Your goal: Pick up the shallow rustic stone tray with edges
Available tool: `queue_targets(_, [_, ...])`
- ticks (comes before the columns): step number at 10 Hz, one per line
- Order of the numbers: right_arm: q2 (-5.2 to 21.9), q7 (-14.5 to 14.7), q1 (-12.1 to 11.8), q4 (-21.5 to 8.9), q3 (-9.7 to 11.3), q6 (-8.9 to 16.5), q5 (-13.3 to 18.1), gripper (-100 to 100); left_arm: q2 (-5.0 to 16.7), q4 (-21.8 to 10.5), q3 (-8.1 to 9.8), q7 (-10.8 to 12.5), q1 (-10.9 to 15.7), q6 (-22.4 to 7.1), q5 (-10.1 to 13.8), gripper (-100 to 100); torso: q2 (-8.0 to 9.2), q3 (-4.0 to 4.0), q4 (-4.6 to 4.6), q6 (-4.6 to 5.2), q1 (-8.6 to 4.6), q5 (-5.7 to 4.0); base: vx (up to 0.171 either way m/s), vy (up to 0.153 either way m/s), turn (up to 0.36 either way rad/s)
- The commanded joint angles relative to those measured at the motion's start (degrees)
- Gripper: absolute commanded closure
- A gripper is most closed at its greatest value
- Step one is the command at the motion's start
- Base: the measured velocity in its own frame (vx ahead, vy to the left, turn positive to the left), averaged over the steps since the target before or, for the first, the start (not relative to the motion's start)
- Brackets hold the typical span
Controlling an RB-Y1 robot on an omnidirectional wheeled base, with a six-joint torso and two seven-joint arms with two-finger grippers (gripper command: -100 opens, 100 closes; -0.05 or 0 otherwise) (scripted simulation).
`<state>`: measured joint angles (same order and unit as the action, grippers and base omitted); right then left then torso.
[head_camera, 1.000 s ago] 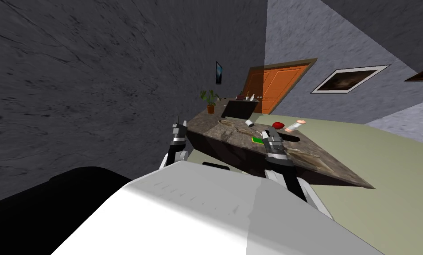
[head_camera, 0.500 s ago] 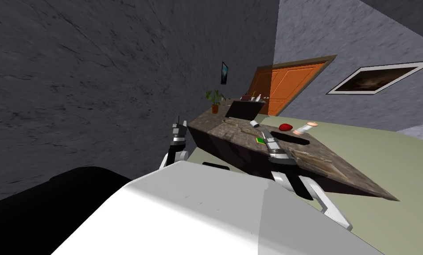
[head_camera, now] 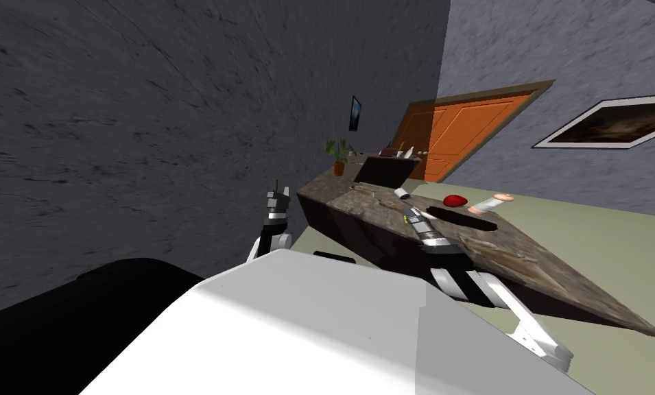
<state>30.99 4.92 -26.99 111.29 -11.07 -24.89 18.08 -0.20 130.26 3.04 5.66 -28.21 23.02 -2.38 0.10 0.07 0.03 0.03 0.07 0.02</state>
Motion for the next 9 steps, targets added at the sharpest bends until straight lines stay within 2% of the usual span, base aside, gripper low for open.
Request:
queue_targets(1, [2.86,1.72,0.25,-1.86,-0.15,0.33,2.14,-100,0.0,0.0,0.0,0.0,0.0,0.0,0.0,0,0.0,0.0,0.0,0.0,0.0,0.0,-0.011,0.033,0.086])
queue_targets(2, [4.35,3.24,0.56,-3.82,-0.19,0.33,3.93,-100,0.0,0.0,0.0,0.0,0.0,0.0,0.0,0,-0.04,-0.02,-0.01,-0.03,-0.02,-0.01,-0.011,0.046,0.165])
queue_targets(3, [5.36,3.24,0.56,-3.82,-0.19,0.33,3.93,-100,0.0,0.0,0.0,0.0,0.0,0.0,0.0,0,-0.06,-0.04,-0.01,-0.03,0.01,0.0,-0.005,0.035,0.066])
queue_targets(6, [11.33,7.91,1.63,-10.01,0.2,0.24,9.12,-100,0.0,0.0,0.0,0.0,0.0,0.0,0.0,0,-0.14,-0.08,-0.03,-0.03,0.0,0.0,0.011,0.042,0.137])
queue_targets(7, [12.26,8.05,1.63,-10.13,0.2,0.24,9.27,-100,0.0,0.0,0.0,0.0,0.0,0.0,0.0,0,-0.2,-0.11,-0.05,-0.03,0.01,0.0,0.02,0.032,0.055])
queue_targets(9, [15.88,11.37,2.43,-14.15,0.86,0.12,12.71,-100,0.0,0.0,0.0,0.0,0.0,0.0,0.0,0,-0.19,-0.11,-0.04,-0.02,-0.03,-0.01,0.031,0.036,0.113])
